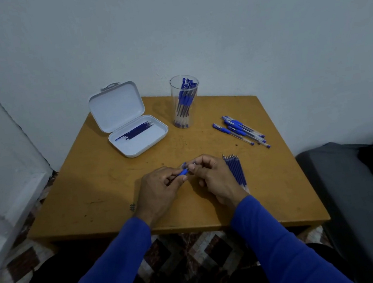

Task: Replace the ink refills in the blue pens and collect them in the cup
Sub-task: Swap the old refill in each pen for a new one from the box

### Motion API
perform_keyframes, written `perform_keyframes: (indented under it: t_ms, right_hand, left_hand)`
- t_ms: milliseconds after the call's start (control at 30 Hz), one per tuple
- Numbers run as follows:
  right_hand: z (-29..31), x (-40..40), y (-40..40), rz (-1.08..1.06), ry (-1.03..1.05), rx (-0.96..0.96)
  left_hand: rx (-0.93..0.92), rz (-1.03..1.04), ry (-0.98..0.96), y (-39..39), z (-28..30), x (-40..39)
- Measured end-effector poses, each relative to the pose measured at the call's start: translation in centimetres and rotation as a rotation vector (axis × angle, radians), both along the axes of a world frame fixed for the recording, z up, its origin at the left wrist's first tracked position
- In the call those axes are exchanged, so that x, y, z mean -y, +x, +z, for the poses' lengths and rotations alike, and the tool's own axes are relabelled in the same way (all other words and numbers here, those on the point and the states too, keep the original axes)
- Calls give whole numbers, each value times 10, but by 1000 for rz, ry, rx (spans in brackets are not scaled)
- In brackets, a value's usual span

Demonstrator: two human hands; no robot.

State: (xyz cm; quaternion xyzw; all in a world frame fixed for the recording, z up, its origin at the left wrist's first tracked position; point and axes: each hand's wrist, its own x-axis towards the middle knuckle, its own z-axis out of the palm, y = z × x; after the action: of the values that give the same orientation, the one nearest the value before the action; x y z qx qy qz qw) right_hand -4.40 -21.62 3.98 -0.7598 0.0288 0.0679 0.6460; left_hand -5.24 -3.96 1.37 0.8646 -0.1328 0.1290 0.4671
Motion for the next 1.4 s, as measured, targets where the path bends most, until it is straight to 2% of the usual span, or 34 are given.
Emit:
perform_keyframes:
  t_ms: [233, 400, 500, 600, 700, 800, 933, 1067, 1100, 1233, 1400]
  right_hand:
    - [5, -4, 0, -22, -15, -32]
    - [6, -2, 5, -65, 36, -78]
    - [1, -3, 14, -101, -319, 29]
    - [0, -10, 22, 10, -633, 169]
    - [1, -18, 25, 141, -784, 189]
    - [0, -21, 25, 171, -882, 185]
    - [0, -14, 24, 109, -732, 184]
    - [0, -3, 13, -74, -168, 32]
    - [0, -1, 10, -103, -85, 22]
    - [-2, 3, 9, -188, 36, 1]
    - [0, 11, 10, -107, 238, -74]
  left_hand:
    - [28, 18, 25, -1, -1, 0]
    - [26, 81, -47, -1, 1, 0]
    - [19, 95, -68, 0, 0, 1]
    - [19, 86, -67, 0, 0, 1]
    - [25, 73, -65, -1, 0, 0]
    - [23, 76, -71, 0, -1, 0]
    - [32, 66, -74, -1, 0, 1]
    - [25, 73, -75, 0, 0, 1]
    - [20, 69, -62, 0, 0, 1]
    - [-2, 71, -47, 1, -2, 1]
    - [-18, 55, -2, 2, -4, 0]
